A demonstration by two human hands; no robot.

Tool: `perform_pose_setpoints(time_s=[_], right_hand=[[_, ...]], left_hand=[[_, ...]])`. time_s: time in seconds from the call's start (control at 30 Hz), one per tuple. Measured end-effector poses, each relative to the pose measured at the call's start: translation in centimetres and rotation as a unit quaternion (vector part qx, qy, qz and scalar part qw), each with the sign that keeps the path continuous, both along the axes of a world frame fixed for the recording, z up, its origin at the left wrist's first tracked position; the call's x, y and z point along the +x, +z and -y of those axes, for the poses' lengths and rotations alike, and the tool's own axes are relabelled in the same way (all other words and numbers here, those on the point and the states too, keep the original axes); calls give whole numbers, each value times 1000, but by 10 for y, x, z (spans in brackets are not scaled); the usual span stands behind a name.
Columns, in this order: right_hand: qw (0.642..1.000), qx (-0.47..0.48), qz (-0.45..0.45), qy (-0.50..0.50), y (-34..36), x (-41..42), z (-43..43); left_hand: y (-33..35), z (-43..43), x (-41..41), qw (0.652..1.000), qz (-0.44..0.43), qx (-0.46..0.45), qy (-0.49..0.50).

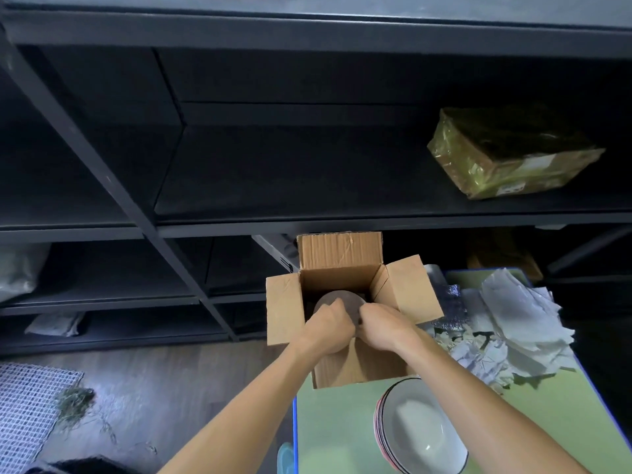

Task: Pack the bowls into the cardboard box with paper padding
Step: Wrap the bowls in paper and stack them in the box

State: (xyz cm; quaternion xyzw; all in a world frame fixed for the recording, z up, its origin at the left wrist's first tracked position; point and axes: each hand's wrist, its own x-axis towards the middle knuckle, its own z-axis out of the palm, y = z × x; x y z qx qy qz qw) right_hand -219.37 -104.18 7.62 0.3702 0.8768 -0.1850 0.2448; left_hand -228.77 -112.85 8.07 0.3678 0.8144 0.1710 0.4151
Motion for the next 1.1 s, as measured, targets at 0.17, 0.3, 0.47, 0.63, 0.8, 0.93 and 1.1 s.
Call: perform_pose_setpoints(time_s=[0.17,0.3,0.47,0.63,0.8,0.93,1.1], right_hand=[[996,24,-81,14,10,25,7],[984,58,-161,38,13,50,10],[965,63,-244,74,16,84,5],[952,47,-294,72,23,125,-10],[954,45,-294,32,13,182,-40],[969,41,-245,4,-3,228,-60],[981,43,-185,-44,-11,273,-83]], left_hand=[[-3,14,3,987,-109,57,-100],[-7,25,13,980,-131,116,-92],[12,37,42,970,-137,195,-54],[27,22,85,959,-151,235,-38],[23,-6,135,954,-138,265,-39],[7,-29,177,956,-125,252,-79],[-10,-67,214,962,-130,199,-134]])
